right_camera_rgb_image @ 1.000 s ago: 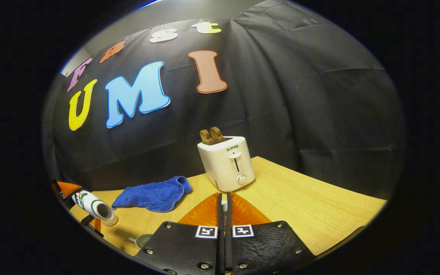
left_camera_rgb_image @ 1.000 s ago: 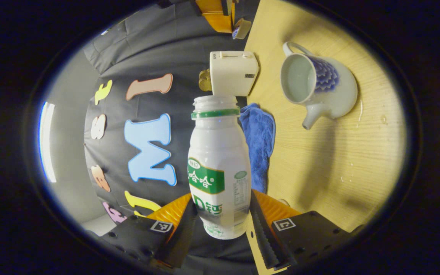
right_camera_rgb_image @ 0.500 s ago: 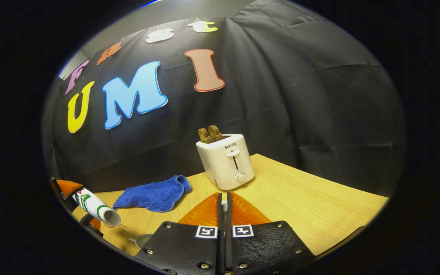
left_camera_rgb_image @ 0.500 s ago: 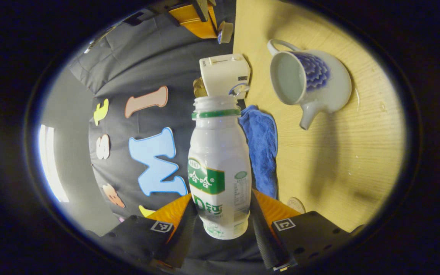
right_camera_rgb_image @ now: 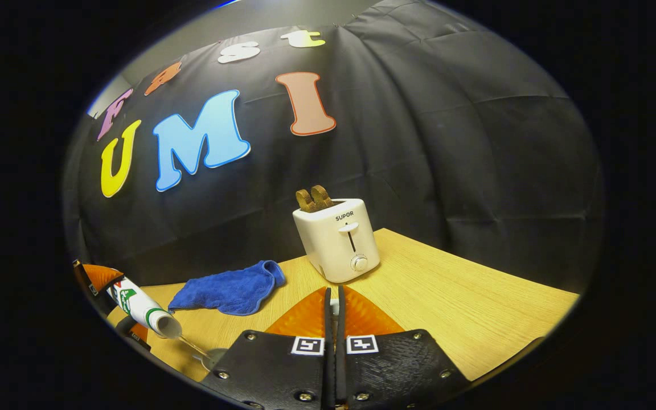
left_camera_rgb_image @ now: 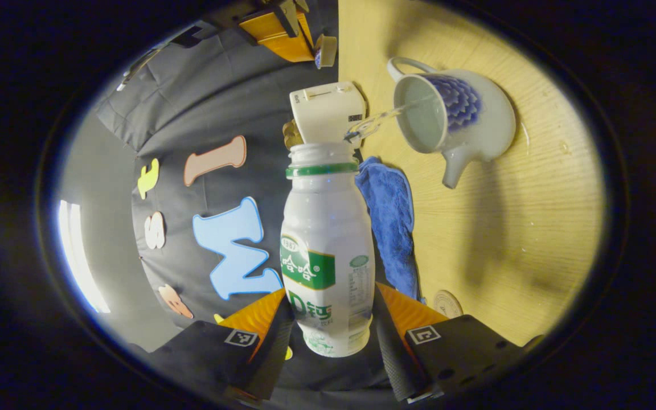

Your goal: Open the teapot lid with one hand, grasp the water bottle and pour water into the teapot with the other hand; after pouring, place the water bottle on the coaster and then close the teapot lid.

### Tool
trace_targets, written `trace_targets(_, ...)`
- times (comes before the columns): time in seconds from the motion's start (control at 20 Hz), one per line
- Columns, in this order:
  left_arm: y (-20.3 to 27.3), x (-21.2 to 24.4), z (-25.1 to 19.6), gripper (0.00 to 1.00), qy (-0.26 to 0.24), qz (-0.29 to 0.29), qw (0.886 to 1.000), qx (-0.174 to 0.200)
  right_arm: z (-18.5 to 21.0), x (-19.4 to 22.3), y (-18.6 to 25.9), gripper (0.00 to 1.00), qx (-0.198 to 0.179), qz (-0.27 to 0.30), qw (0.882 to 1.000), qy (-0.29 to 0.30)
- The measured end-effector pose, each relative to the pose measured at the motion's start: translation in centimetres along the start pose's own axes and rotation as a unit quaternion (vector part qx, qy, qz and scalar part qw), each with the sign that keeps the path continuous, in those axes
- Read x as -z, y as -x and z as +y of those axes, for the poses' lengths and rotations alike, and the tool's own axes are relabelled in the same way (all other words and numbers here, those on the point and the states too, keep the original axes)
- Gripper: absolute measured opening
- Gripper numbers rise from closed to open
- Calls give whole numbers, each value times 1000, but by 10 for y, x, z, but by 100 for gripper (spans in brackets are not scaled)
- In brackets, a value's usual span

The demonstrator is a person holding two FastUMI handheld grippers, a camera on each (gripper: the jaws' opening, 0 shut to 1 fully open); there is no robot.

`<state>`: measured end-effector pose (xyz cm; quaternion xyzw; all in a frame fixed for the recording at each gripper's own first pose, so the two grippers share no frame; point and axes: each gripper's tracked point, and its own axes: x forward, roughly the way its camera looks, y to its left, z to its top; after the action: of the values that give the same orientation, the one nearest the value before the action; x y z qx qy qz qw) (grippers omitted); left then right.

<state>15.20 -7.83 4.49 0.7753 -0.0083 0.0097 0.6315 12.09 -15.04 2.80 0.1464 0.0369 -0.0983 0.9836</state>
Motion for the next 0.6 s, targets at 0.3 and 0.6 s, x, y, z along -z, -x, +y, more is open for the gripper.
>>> trace_targets(0.3,-2,0,2,80,-17,2,1000,-3,0,0,0,0,0,0,1000,0)
trace_targets(0.6,-1,0,4,80,-33,4,999,-8,1,0,1,0,-3,0,1000,2)
